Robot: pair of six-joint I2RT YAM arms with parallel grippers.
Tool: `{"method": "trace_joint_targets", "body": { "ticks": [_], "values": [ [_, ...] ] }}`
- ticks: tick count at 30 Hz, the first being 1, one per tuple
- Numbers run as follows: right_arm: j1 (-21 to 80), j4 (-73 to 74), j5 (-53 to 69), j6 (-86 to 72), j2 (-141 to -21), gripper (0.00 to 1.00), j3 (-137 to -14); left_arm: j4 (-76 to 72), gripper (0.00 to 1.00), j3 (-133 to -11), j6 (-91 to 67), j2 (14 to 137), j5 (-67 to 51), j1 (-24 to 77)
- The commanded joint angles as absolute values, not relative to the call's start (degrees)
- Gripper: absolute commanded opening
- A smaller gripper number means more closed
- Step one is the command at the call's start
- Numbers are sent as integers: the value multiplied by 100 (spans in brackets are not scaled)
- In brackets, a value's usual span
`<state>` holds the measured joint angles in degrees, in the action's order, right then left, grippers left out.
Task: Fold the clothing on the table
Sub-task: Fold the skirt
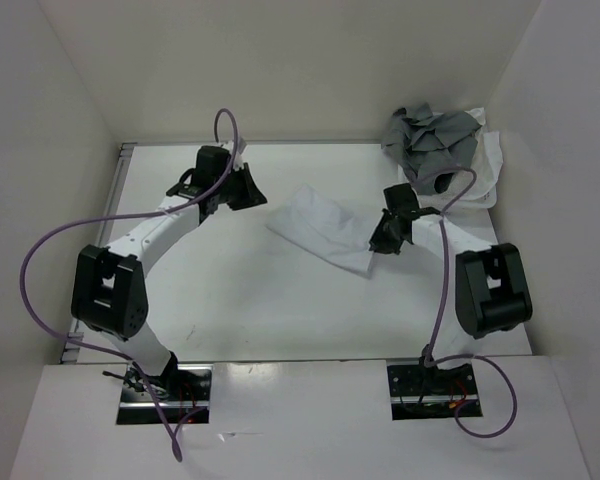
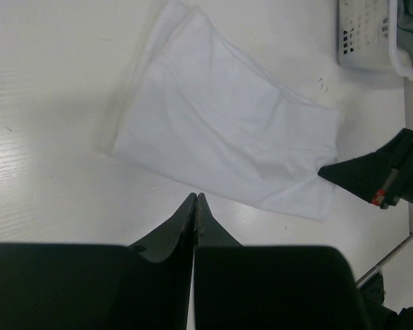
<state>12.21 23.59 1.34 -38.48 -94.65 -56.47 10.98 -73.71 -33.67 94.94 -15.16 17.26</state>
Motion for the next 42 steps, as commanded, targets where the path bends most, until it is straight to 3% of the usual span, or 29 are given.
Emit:
{"method": "trace_joint_targets", "body": {
  "ticks": [1, 6, 10, 19, 32, 42],
  "values": [
    [1187, 3153, -342, -3806, -8773, 0, -5363, 905, 0, -7295, -3463, 9185, -1424, 1723],
    [1187, 3542, -501, -3806, -7973, 0, -5177, 1020, 0, -7295, -3463, 9070, -1354, 1723],
    [1300, 3761, -422, -3858, -7656, 0, -5992, 1020, 0, -7242, -3463, 9009, -1354, 1723],
    [1792, 4008, -483, -3858, -8384, 0, -7549, 669, 0, -6944, -3638, 9009, -1817, 1723],
    [2074, 4008, -668, -3744, -9140, 0, -7770, -404, 0, -6882, -4148, 9763, -2908, 2179],
    [2074, 4122, -800, -3744, -8702, 0, -7102, -527, 0, -7540, -4263, 10819, -2962, 3015]
  ]
}}
